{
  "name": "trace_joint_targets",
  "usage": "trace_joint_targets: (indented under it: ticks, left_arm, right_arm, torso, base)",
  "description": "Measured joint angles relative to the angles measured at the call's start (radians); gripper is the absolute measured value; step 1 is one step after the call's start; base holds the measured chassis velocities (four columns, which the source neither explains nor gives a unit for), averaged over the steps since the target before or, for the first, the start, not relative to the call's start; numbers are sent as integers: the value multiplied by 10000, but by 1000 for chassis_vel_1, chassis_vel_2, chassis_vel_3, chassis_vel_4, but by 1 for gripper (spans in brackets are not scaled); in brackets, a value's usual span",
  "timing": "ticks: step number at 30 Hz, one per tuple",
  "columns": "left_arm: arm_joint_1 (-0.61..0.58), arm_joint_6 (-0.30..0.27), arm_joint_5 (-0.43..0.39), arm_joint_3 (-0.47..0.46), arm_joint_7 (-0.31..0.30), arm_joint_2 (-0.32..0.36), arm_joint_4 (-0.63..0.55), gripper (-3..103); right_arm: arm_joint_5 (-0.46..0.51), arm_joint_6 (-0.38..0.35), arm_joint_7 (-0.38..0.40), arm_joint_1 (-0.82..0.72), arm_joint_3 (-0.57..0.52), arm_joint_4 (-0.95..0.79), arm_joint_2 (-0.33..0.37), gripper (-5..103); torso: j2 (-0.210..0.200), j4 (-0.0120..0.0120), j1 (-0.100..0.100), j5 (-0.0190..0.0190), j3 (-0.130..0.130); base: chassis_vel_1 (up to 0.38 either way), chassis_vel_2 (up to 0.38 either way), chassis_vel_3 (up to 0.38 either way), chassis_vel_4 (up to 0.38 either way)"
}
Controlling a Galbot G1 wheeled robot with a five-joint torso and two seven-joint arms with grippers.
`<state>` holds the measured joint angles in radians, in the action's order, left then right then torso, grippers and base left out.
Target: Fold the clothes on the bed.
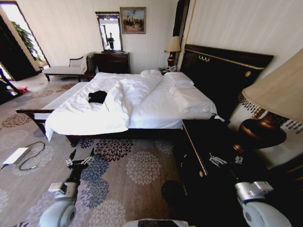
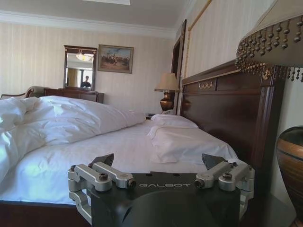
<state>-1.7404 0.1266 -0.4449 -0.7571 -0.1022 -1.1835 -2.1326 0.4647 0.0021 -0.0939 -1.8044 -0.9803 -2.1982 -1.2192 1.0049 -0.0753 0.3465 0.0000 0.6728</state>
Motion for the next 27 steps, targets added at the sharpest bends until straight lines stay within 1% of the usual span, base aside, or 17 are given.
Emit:
trace_joint_targets:
  ticks: [9, 27]
  left_arm:
    - [-16, 1, 27, -7, 0, 290, 77, 100]
    - [-174, 21, 19, -14, -35, 118, -29, 100]
  right_arm:
    - [30, 18, 0, 1, 0, 91, -12, 100]
    - [44, 32, 76, -28, -1, 92, -21, 100]
  torso:
    - [-1, 0, 2, 0, 2]
    - [-1, 0, 1, -1, 1]
  base:
    - [-121, 135, 130, -120]
    - [-145, 144, 143, -143]
